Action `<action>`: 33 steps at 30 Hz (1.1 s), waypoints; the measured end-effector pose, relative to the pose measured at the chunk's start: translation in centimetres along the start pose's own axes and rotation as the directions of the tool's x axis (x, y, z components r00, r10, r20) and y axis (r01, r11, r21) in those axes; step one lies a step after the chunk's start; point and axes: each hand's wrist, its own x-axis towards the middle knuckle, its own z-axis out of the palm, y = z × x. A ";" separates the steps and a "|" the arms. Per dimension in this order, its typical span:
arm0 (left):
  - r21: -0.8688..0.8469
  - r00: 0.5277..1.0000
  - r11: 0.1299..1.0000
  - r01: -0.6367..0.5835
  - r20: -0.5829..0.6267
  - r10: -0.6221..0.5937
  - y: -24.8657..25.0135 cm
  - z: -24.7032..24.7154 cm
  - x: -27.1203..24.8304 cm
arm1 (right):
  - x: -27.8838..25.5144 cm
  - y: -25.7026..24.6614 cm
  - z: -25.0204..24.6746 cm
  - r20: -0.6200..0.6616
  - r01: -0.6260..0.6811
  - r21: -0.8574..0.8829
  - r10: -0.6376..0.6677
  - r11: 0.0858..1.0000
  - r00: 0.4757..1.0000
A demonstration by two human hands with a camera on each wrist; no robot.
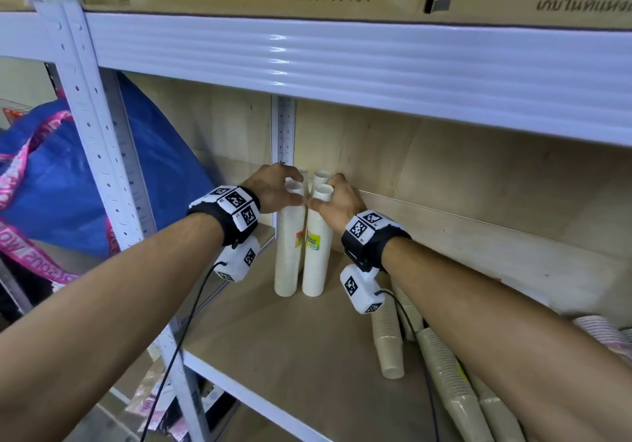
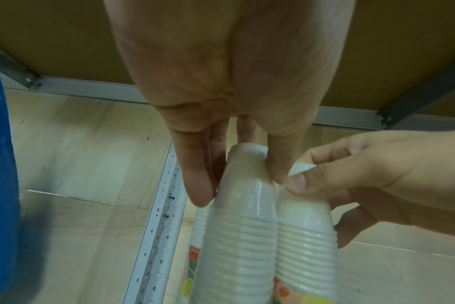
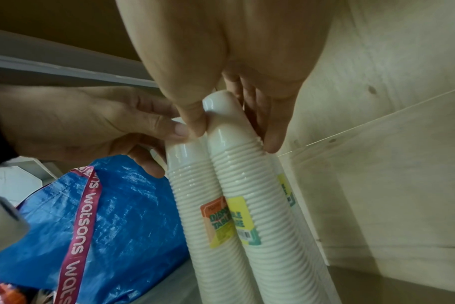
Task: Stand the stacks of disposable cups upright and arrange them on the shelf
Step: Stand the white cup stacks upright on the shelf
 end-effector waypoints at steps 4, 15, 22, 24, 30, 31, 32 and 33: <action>0.012 1.000 1.000 0.010 -0.028 -0.009 0.1 -0.2 -0.1 | 0.5 0.1 -0.3 -0.025 0.037 -0.030 -0.037 0.999 0.999; -0.041 0.999 0.998 0.047 0.020 -0.046 0.5 -0.6 0.3 | 1.6 0.5 0.0 -0.036 0.055 -0.048 -0.057 0.997 0.998; -0.037 1.000 0.999 0.010 0.020 -0.009 0.5 -0.7 0.4 | 2.3 0.6 0.0 0.040 0.079 -0.098 -0.075 0.992 0.996; -0.056 1.000 0.998 0.010 0.020 -0.009 0.6 -0.7 0.3 | 2.3 0.7 0.0 0.031 0.080 -0.072 -0.078 0.994 0.996; -0.078 1.000 0.997 0.009 0.014 -0.008 0.7 -0.6 0.2 | 2.1 0.8 0.0 0.034 0.089 -0.069 -0.087 0.994 0.996; -0.066 1.000 0.998 0.004 0.016 -0.003 0.8 -0.6 0.2 | 2.0 0.7 -0.1 0.047 0.092 -0.079 -0.088 0.993 0.995; -0.056 1.000 0.998 0.000 0.016 0.001 0.8 -0.6 0.2 | 1.9 0.7 -0.1 0.056 0.092 -0.089 -0.087 0.992 0.995; -0.050 1.000 0.999 -0.002 0.016 0.003 0.8 -0.6 0.2 | 1.9 0.7 -0.2 0.056 0.091 -0.092 -0.086 0.992 0.995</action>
